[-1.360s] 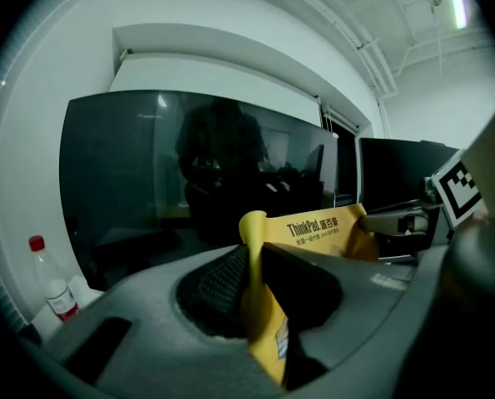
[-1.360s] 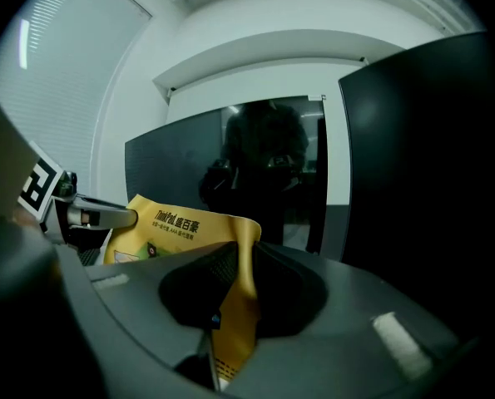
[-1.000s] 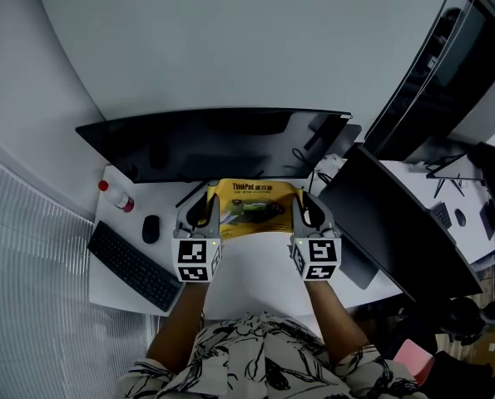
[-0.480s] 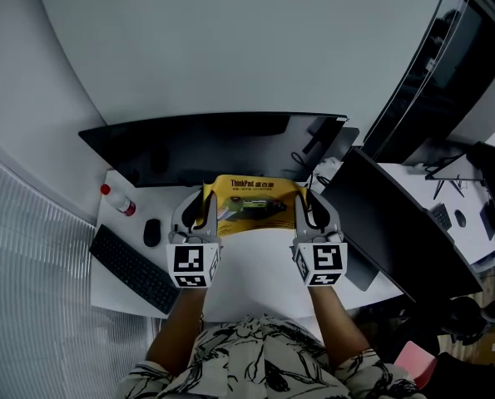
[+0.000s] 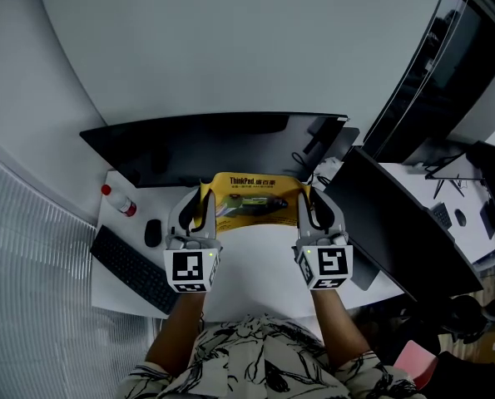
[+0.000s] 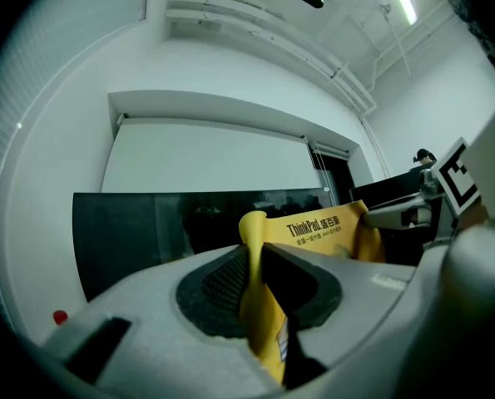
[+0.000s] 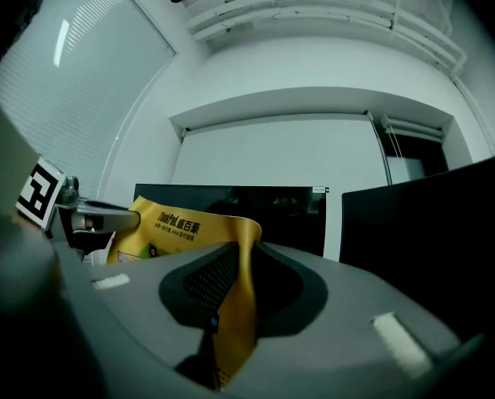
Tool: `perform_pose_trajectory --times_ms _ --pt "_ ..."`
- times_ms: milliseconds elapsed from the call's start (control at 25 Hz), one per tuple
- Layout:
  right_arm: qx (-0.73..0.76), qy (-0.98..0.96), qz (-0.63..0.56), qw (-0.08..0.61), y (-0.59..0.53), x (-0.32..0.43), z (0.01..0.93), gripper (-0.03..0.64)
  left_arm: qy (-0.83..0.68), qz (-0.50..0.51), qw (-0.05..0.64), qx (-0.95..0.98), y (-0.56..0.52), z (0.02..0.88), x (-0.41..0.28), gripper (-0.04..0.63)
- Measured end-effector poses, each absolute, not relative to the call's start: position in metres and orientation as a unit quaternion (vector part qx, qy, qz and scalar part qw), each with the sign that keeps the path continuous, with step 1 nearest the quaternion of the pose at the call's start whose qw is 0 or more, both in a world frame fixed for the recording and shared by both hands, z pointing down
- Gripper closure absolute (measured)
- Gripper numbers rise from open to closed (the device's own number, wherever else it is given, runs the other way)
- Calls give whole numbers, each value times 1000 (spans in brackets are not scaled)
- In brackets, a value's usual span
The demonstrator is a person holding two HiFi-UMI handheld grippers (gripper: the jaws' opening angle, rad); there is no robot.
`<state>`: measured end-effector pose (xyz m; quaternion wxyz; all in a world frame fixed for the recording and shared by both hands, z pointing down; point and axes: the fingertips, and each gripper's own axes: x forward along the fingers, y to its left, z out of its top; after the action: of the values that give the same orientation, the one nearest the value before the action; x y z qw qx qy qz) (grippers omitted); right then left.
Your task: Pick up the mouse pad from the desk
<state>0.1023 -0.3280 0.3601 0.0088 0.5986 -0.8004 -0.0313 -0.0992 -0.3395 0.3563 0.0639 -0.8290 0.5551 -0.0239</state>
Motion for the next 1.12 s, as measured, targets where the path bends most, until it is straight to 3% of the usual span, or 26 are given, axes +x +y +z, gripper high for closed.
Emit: perform_pose_trajectory --times_ms 1120 --pt "597 -801 -39 -6 -303 111 350 541 552 -12 58 -831 -314 353 -90 531"
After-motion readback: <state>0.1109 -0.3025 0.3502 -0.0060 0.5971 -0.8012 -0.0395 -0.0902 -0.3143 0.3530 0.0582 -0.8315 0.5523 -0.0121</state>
